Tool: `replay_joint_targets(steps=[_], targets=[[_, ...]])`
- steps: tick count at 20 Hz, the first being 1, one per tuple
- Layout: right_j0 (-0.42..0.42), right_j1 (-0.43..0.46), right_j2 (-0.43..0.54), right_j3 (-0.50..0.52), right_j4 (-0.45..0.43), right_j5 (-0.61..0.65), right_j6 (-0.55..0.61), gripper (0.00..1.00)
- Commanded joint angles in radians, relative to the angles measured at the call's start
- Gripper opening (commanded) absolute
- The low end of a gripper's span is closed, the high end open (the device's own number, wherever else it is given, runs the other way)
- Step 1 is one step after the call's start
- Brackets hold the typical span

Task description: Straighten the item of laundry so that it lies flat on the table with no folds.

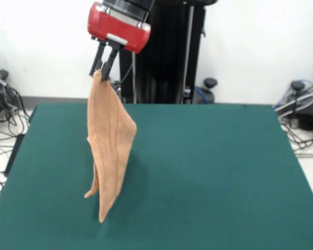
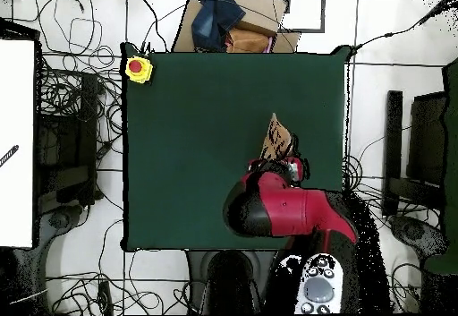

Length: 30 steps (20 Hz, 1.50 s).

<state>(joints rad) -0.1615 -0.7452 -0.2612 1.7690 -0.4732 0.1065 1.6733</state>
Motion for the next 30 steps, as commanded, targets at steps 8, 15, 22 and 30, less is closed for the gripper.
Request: replay_joint_targets(steps=[8,15,22,30], targets=[[0.358,0.222,-0.319,0.054,0.241,-0.065,0.367,0.00],[0.453,0.209,-0.370,0.091,0.338,-0.007,0.335,0.00],[0.546,0.237,-0.423,0.134,0.432,-0.011,0.350,0.00],[0.651,0.402,-0.480,0.173,0.596,-0.117,0.421,0.00]])
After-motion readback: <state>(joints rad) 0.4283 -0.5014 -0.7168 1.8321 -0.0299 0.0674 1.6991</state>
